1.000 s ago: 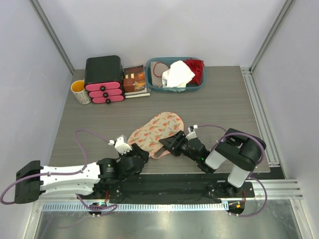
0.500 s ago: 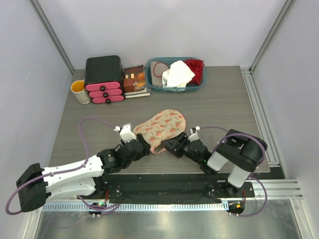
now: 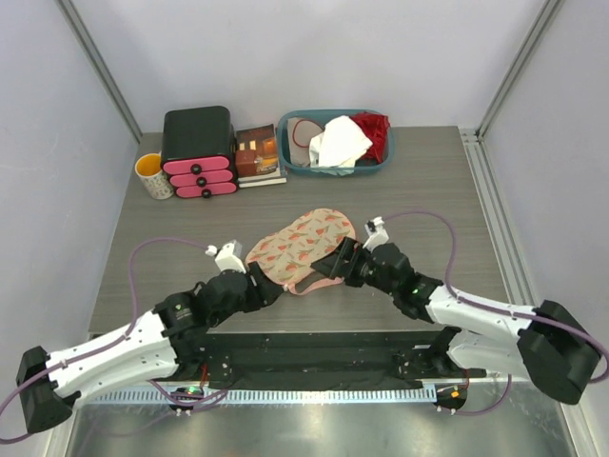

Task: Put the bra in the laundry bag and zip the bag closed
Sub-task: Reset both arms

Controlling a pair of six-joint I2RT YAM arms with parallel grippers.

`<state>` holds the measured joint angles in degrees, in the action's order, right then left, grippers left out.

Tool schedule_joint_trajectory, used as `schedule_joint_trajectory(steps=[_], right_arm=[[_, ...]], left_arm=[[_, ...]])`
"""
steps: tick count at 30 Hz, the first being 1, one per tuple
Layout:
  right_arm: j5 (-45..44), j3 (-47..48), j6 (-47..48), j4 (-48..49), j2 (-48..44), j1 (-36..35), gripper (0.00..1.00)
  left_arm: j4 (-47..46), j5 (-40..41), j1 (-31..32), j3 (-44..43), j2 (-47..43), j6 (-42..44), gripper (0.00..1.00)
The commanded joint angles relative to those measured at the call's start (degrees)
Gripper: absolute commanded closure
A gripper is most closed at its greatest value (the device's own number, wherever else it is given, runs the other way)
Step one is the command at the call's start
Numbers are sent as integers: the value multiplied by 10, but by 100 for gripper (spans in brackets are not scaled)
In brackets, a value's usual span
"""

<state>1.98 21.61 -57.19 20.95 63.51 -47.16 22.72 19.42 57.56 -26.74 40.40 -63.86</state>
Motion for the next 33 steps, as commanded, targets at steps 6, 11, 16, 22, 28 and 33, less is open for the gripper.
schedule_joint_trajectory(steps=[6, 11, 16, 22, 28, 33], right_arm=[[69, 46, 98, -130, 0, 138, 12], [77, 46, 85, -98, 22, 141, 12], [78, 26, 61, -64, 20, 140, 12], [81, 2, 48, -30, 7, 141, 13], [75, -1, 49, -35, -10, 141, 13], [73, -3, 47, -38, -21, 141, 13]], left_arm=[[-135, 80, 109, 42, 45, -106, 47], [-149, 235, 171, 16, 163, -175, 46], [-135, 302, 174, 13, 189, -240, 51], [-113, 336, 172, -4, 228, -303, 54], [-169, 345, 169, 24, 227, -333, 56], [-174, 349, 167, 33, 233, -354, 56]])
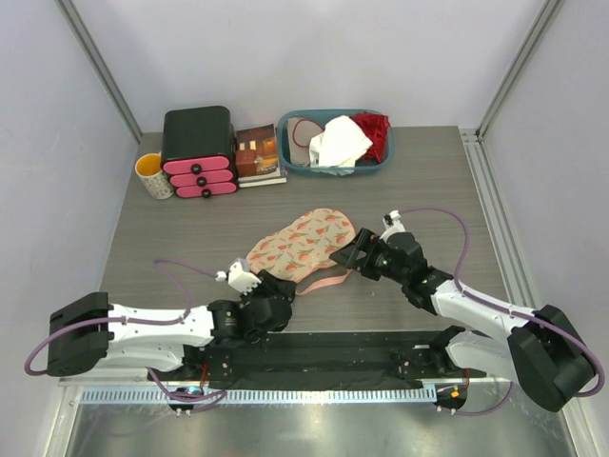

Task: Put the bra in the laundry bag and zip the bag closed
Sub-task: Reset both arms

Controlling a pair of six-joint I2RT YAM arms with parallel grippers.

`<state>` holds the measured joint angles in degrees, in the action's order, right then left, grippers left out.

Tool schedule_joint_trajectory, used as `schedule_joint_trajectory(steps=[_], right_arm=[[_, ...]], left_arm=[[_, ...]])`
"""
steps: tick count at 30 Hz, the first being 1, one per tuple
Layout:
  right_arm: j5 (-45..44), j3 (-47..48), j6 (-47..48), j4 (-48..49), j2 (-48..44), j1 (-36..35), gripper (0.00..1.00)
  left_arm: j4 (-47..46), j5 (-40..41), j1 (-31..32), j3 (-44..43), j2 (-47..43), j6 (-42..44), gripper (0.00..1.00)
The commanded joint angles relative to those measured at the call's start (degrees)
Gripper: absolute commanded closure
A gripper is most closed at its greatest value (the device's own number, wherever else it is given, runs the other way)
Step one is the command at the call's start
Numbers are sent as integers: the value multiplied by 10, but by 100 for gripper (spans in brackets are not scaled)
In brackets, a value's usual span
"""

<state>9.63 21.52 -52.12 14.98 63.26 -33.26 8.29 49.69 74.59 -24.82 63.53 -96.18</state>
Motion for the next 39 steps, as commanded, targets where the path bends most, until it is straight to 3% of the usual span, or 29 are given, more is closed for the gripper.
schedule_joint_trajectory(steps=[1, 13, 26, 31, 39], right_arm=[[-3, -3, -5, 21, -21, 2, 13], [-3, -17, -14, 28, -25, 2, 13], [3, -35, -26, 52, -19, 2, 14], [3, -39, -30, 55, -17, 2, 14], [12, -46, -61, 91, 3, -13, 15]], left_arm=[[-33, 43, -4, 14, 7, -35, 57], [-35, 53, -4, 23, 40, -86, 60], [-74, 107, -10, 36, 44, -42, 56], [-80, 112, -10, 54, 28, -62, 52], [-98, 122, -20, 65, 18, -56, 57]])
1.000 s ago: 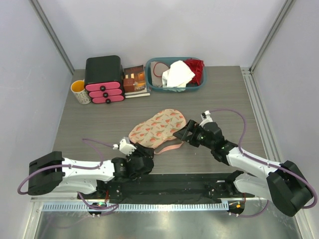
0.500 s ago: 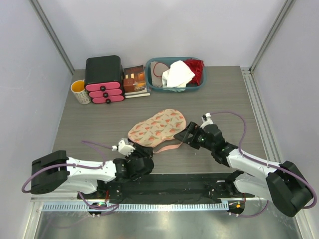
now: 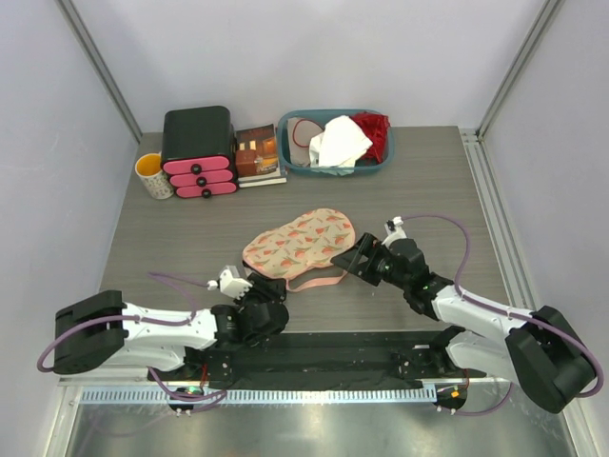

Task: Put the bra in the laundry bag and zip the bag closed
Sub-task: Reset both arms

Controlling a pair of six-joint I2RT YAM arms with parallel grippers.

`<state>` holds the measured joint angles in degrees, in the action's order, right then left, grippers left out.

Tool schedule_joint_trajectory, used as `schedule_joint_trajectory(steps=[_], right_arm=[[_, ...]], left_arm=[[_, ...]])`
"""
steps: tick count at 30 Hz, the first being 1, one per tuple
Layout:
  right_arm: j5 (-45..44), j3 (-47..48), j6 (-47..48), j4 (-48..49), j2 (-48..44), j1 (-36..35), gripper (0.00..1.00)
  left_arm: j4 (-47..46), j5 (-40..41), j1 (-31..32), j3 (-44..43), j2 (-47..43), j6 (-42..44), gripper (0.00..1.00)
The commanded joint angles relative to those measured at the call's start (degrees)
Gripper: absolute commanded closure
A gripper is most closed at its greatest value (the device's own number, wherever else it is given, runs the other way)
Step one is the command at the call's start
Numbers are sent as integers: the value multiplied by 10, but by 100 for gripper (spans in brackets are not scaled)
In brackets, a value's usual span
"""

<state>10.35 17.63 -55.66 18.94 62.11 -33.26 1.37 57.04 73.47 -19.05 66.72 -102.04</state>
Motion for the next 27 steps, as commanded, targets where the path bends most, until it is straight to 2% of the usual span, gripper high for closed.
schedule_joint_trajectory(steps=[1, 8, 10, 15, 20, 21, 24, 27], right_arm=[[5, -8, -33, 62, 21, -16, 15], [-44, -2, -123, 153, 102, -85, 23], [-59, 5, -144, 179, 122, -109, 25], [-88, 34, -168, 202, 172, -126, 25], [-101, 47, -193, 232, 215, -131, 28], [-125, 48, -197, 231, 217, -132, 29], [-133, 62, -209, 221, 232, -132, 32], [-161, 71, -233, 208, 242, -147, 34]], left_arm=[[-33, 49, -10, 9, -15, 9, 58], [-64, 49, -25, 18, -23, 32, 69], [-89, 46, -31, 23, -24, 47, 75], [-107, 28, -39, 23, -23, 72, 86], [-66, 1, -41, 20, -59, 86, 92], [-54, -3, -40, 20, -69, 89, 94], [26, -14, -40, 17, -112, 75, 91], [64, -31, -40, 19, -149, 83, 78]])
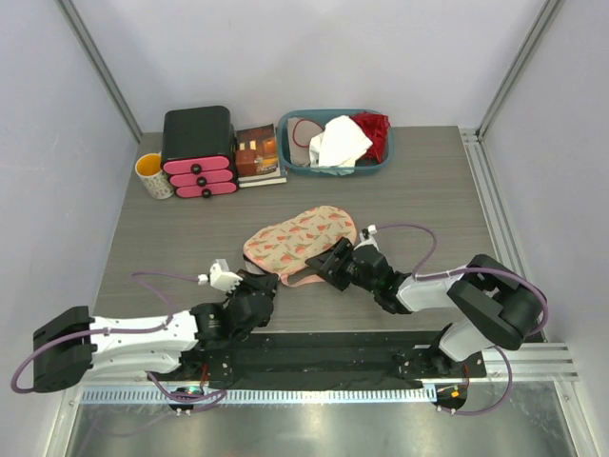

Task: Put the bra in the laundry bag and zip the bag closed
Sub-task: Reset both arms, then zip the zipper on the laundry bag.

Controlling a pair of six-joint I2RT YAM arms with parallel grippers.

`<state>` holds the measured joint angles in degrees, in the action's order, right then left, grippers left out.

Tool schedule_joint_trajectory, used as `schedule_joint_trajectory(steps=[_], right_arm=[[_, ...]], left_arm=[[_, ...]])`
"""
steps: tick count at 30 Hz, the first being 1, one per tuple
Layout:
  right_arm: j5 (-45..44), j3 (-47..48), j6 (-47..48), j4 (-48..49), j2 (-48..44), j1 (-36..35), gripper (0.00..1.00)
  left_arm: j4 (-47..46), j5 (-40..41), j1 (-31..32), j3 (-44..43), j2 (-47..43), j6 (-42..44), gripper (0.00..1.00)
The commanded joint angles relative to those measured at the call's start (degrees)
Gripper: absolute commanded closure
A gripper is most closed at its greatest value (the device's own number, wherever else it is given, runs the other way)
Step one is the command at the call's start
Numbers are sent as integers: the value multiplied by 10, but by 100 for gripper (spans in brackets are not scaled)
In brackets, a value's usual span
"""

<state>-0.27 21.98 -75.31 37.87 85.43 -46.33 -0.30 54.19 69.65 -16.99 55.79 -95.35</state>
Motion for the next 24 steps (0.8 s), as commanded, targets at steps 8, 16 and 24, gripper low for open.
schedule_joint_trajectory(steps=[8, 16, 24], right_arm=[[-176, 46, -97, -24, 28, -53, 37], [-174, 59, -140, -7, 66, -54, 39], [-185, 50, -166, -25, 35, -51, 41]], left_arm=[[32, -37, -3, 37, -107, 122, 55], [-188, -55, -16, 84, -49, 229, 38], [-337, -112, -94, 107, 41, 250, 41]])
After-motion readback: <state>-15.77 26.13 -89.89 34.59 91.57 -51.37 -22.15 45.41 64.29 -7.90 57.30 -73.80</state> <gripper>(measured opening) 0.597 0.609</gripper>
